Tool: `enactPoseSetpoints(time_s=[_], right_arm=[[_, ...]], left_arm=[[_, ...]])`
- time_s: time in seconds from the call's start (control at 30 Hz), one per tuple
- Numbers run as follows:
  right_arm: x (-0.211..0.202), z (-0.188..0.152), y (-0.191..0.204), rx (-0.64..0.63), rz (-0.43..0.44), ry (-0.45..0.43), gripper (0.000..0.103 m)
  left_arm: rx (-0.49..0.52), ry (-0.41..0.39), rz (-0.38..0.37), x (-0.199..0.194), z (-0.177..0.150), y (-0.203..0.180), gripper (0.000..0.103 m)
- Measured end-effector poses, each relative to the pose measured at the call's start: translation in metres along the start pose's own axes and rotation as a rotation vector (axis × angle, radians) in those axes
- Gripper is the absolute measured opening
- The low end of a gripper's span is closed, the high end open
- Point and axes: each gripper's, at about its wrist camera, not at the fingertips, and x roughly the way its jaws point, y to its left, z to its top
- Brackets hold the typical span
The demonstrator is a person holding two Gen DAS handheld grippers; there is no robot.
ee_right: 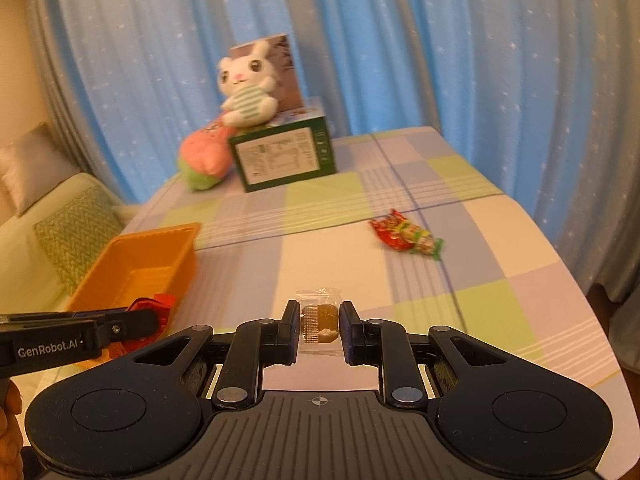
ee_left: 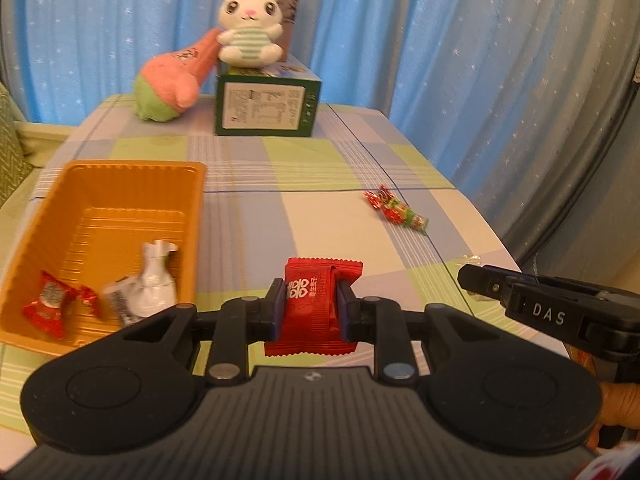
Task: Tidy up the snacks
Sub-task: 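Carry the clear candy with the right tool while the left tool carries the red packet to the tray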
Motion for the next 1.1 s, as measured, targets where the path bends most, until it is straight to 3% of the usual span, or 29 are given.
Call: enactPoseSetpoints(time_s=[0.67, 1.1], right_arm=[[0.015, -0.002, 0.114, -0.151, 0.157, 0.024, 0.021], [0.040, -0.001, 0.149, -0.185, 0.208, 0.053, 0.021]], left_arm=[[-0.115, -0.055, 0.143, -0.060, -0.009, 0.094, 0.023], [-0.163, -0.056, 0.200, -0.064, -0.010, 0.135, 0.023]])
